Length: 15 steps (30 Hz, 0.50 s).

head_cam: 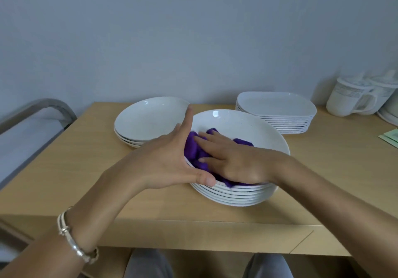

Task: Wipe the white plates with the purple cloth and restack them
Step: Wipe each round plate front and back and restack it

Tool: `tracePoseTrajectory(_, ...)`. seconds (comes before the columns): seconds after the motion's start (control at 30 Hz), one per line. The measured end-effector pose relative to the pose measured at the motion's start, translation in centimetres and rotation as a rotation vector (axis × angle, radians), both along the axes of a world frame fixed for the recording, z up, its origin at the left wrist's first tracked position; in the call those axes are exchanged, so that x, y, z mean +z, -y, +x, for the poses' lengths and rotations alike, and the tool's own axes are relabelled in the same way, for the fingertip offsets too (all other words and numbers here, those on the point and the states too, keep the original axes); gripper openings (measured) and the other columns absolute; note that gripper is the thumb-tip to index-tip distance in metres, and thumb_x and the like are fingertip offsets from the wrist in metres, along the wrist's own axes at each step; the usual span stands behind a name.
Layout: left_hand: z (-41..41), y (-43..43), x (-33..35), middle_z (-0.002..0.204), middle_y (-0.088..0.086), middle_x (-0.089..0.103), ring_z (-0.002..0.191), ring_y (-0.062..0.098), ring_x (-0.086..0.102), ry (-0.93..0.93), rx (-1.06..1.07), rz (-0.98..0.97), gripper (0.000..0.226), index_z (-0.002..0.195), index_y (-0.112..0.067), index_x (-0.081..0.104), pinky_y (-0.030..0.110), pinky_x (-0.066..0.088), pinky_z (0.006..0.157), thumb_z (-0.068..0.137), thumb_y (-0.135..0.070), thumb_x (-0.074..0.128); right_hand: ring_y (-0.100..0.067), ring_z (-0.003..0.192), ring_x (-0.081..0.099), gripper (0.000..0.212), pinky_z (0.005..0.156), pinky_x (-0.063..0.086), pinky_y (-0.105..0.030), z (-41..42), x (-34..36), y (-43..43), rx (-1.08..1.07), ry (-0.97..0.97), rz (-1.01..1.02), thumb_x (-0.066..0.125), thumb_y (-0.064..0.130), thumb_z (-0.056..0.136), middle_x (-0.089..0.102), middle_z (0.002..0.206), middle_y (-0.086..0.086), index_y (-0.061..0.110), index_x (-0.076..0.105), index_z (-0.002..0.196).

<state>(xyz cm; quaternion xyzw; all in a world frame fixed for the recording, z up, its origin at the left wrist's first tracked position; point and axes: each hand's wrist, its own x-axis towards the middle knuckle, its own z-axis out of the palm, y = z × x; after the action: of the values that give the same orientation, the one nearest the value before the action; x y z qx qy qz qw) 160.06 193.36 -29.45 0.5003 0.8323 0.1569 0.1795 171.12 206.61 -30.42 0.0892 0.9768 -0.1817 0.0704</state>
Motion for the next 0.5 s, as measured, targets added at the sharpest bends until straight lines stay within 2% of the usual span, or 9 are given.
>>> tracePoseTrajectory(0.03,-0.1,0.0,0.0,0.151,-0.012,0.038,0.116,0.009,0.047,0.018,-0.007,0.004,0.144,0.141,-0.046,-0.037,0.022,0.038,0.085,0.06,-0.063,0.081,-0.021,0.137,0.016,0.055,0.116,0.015,-0.043,-1.4,-0.7,-0.1,-0.022,-0.05,0.048,0.029,0.035,0.101,0.025,0.15,-0.002,0.021,0.013,0.151)
tracePoseTrajectory(0.1,-0.2,0.2,-0.1,0.16,-0.018,0.021,0.131,0.006,0.04,0.049,-0.017,0.014,0.143,0.142,-0.044,-0.037,0.018,0.034,0.092,0.062,-0.061,0.081,-0.03,0.141,0.011,0.06,0.115,0.015,-0.05,-3.8,-1.9,-1.0,-0.077,-0.077,0.129,0.027,0.039,0.099,0.017,0.154,-0.007,0.023,0.004,0.152)
tracePoseTrajectory(0.17,-0.1,0.4,0.0,0.163,-0.021,0.002,0.146,0.004,0.022,0.031,-0.028,-0.001,0.137,0.145,-0.041,-0.033,0.018,0.03,0.103,0.066,-0.065,0.076,-0.033,0.143,0.005,0.062,0.115,0.013,-0.051,-4.9,-2.3,-2.0,-0.148,-0.084,0.165,0.026,0.04,0.099,0.011,0.157,-0.009,0.023,-0.001,0.152)
tracePoseTrajectory(0.23,0.0,0.6,-0.1,0.163,-0.018,-0.011,0.151,0.008,0.008,-0.047,-0.042,-0.108,0.126,0.15,-0.035,-0.027,0.026,0.022,0.115,0.069,-0.077,0.06,-0.032,0.144,0.002,0.061,0.116,0.011,-0.051,-5.0,-2.2,-2.9,-0.273,-0.117,0.194,0.025,0.041,0.1,0.008,0.158,-0.007,0.021,0.0,0.152)
tracePoseTrajectory(0.3,0.2,0.8,-0.3,0.165,-0.013,-0.007,0.152,0.009,0.006,-0.052,-0.048,-0.214,0.12,0.149,-0.034,-0.027,0.032,0.017,0.121,0.067,-0.085,0.044,-0.032,0.145,0.001,0.06,0.116,0.011,-0.051,-4.4,-1.8,-4.0,-0.375,-0.131,0.248,0.024,0.042,0.1,0.006,0.158,-0.005,0.02,0.002,0.152)
tracePoseTrajectory(0.37,0.7,1.2,-0.3,0.165,-0.013,0.009,0.149,0.01,0.017,-0.014,-0.049,-0.241,0.122,0.147,-0.036,-0.029,0.033,0.023,0.119,0.062,-0.092,0.037,-0.032,0.144,0.004,0.059,0.115,0.011,-0.05,-3.3,-1.6,-4.7,-0.409,-0.108,0.316,0.023,0.042,0.101,0.006,0.158,-0.004,0.019,0.006,0.152)
tracePoseTrajectory(0.43,0.6,1.1,-0.1,0.165,-0.013,0.001,0.151,0.011,0.013,-0.129,-0.064,-0.272,0.128,0.15,-0.033,-0.027,0.036,0.022,0.119,0.055,-0.1,0.028,-0.033,0.144,0.007,0.058,0.114,0.012,-0.049,-1.8,-1.4,-5.2,-0.433,-0.094,0.358,0.022,0.042,0.1,0.007,0.159,-0.006,0.018,0.009,0.151)
tracePoseTrajectory(0.5,0.5,0.8,0.3,0.165,-0.008,-0.008,0.153,0.013,0.003,-0.238,-0.054,-0.326,0.126,0.153,-0.029,-0.023,0.042,0.016,0.121,0.055,-0.096,0.022,-0.032,0.144,0.008,0.058,0.114,0.013,-0.048,-0.1,-1.2,-5.4,-0.455,-0.059,0.396,0.022,0.043,0.1,0.009,0.159,-0.008,0.016,0.013,0.15)
